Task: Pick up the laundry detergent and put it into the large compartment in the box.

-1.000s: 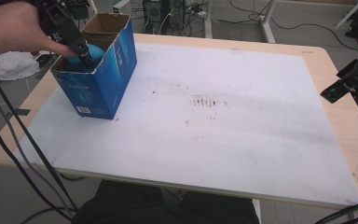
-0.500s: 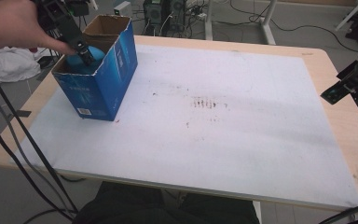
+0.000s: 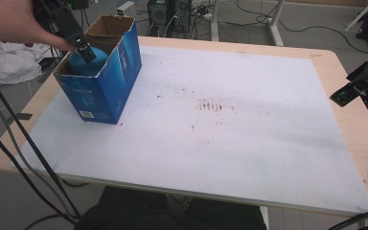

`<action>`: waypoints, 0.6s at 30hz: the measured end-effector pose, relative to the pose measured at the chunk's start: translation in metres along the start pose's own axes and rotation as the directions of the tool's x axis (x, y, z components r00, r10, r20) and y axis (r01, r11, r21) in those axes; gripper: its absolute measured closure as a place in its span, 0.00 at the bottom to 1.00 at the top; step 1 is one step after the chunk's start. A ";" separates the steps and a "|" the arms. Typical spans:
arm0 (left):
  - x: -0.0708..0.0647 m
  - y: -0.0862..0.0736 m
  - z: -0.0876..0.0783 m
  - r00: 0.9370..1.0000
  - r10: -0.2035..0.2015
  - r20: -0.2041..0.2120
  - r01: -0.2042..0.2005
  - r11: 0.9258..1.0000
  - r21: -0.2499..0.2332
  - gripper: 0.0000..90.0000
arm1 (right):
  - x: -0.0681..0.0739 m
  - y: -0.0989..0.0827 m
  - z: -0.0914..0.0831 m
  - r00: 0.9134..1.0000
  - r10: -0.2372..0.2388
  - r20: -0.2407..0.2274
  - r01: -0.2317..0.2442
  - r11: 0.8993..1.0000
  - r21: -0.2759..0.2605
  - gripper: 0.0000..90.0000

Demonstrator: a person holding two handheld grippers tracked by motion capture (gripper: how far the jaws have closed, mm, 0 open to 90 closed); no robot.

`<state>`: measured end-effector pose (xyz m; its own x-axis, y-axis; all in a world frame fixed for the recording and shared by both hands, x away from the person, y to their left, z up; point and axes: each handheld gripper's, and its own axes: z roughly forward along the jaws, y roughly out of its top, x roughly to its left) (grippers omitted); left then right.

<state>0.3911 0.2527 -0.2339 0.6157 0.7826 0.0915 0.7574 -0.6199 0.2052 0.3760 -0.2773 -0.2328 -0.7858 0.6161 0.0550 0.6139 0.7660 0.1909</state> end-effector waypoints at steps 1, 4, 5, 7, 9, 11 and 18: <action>0.000 0.000 0.000 1.000 0.000 0.000 0.000 1.000 0.000 0.23 | 0.000 0.000 0.000 1.000 0.000 0.000 0.000 1.000 0.000 0.13; -0.001 0.000 -0.002 1.000 0.004 -0.008 -0.004 1.000 -0.008 0.23 | 0.000 0.000 0.000 1.000 -0.002 0.000 0.002 1.000 -0.003 0.13; 0.000 0.000 -0.004 1.000 0.011 -0.010 -0.011 1.000 -0.007 0.23 | 0.000 0.000 0.000 1.000 -0.002 0.000 0.002 1.000 -0.003 0.13; 0.000 0.000 -0.006 1.000 0.012 -0.013 -0.012 1.000 -0.010 0.23 | 0.001 0.000 0.000 1.000 0.002 0.001 -0.002 1.000 0.000 0.13; 0.000 -0.001 -0.007 1.000 0.011 -0.015 -0.011 1.000 -0.015 0.23 | 0.000 0.000 0.000 1.000 0.002 0.001 -0.002 1.000 0.000 0.13; 0.000 -0.001 -0.010 1.000 0.008 -0.014 -0.008 1.000 -0.024 0.23 | 0.000 0.000 0.000 1.000 0.000 0.001 0.000 1.000 -0.004 0.13; -0.002 0.001 -0.024 0.999 0.032 -0.036 -0.033 0.998 -0.050 0.23 | 0.000 -0.001 -0.001 1.000 0.002 0.001 -0.002 1.000 -0.005 0.13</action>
<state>0.3858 0.2517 -0.2105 0.6311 0.7642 0.1333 0.7245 -0.6420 0.2508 0.3757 -0.2782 -0.2322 -0.7843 0.6179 0.0547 0.6152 0.7636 0.1959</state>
